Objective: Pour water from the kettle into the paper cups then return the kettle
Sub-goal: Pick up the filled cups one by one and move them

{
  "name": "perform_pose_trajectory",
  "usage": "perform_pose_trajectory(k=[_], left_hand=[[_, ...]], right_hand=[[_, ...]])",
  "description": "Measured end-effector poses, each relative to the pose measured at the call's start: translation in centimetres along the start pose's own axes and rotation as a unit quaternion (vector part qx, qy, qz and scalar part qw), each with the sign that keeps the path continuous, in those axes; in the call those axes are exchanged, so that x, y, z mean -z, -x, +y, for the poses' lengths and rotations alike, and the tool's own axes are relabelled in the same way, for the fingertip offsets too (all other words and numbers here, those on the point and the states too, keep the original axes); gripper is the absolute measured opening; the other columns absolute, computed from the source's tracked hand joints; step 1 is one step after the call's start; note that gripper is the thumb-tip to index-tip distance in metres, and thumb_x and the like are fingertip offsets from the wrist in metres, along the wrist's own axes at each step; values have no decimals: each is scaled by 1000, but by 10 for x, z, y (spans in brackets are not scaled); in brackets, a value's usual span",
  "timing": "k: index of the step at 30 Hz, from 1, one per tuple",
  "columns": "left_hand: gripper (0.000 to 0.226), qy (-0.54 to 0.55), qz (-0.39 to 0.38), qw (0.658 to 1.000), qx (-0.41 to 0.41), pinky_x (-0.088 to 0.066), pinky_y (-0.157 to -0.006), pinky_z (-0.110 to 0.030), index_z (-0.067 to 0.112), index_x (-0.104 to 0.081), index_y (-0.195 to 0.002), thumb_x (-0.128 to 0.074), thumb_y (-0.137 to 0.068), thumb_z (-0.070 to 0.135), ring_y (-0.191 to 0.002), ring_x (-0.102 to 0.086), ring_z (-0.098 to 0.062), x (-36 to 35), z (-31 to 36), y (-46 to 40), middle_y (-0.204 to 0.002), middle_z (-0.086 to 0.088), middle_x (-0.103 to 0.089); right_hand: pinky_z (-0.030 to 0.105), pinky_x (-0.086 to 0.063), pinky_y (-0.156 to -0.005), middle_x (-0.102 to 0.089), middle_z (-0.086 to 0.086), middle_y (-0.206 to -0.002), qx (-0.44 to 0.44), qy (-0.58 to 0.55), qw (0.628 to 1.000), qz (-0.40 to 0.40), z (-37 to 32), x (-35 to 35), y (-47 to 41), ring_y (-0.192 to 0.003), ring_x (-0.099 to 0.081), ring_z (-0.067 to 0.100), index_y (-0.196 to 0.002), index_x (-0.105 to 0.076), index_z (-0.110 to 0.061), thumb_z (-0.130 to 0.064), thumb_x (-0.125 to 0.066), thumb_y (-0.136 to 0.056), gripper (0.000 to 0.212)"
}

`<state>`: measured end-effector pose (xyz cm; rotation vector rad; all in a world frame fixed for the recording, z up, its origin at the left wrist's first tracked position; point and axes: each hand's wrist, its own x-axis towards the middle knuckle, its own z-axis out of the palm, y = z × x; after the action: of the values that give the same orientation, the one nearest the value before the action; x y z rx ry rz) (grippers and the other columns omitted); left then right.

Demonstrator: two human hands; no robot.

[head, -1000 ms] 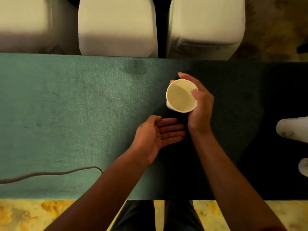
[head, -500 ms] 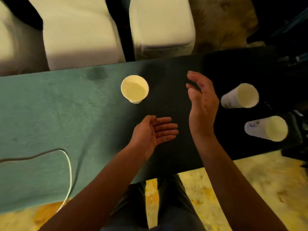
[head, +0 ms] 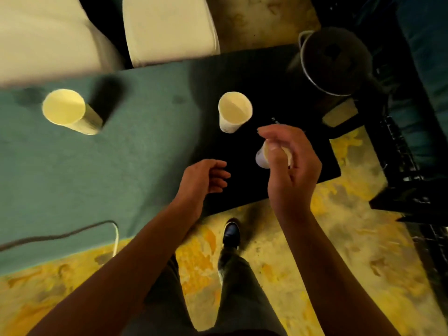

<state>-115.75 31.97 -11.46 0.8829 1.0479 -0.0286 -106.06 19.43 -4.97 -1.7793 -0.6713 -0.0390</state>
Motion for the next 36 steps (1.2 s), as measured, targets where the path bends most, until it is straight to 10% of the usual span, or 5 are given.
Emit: perform_pose_trajectory(k=[15, 36], left_hand=[[25, -60, 56, 995, -60, -54, -52, -25, 18, -61, -120, -46, -101, 13, -57, -68, -17, -77, -26, -27, -79, -8, -74], [34, -25, 44, 998, -34, -59, -63, -34, 15, -68, -98, -36, -98, 2, -71, -72, -30, -79, -30, -37, -78, -12, -74]], right_hand=[[19, -52, -93, -66, 0, -130, -203, -80, 976, -15, 107, 22, 8, -118, -63, 5, -141, -58, -8, -21, -39, -106, 42], [12, -49, -67, -70, -3, -97, -258, -121, 958, 16, 98, 1, -5, -86, -67, -3, -106, -68, -8, -22, -40, -103, 32]])
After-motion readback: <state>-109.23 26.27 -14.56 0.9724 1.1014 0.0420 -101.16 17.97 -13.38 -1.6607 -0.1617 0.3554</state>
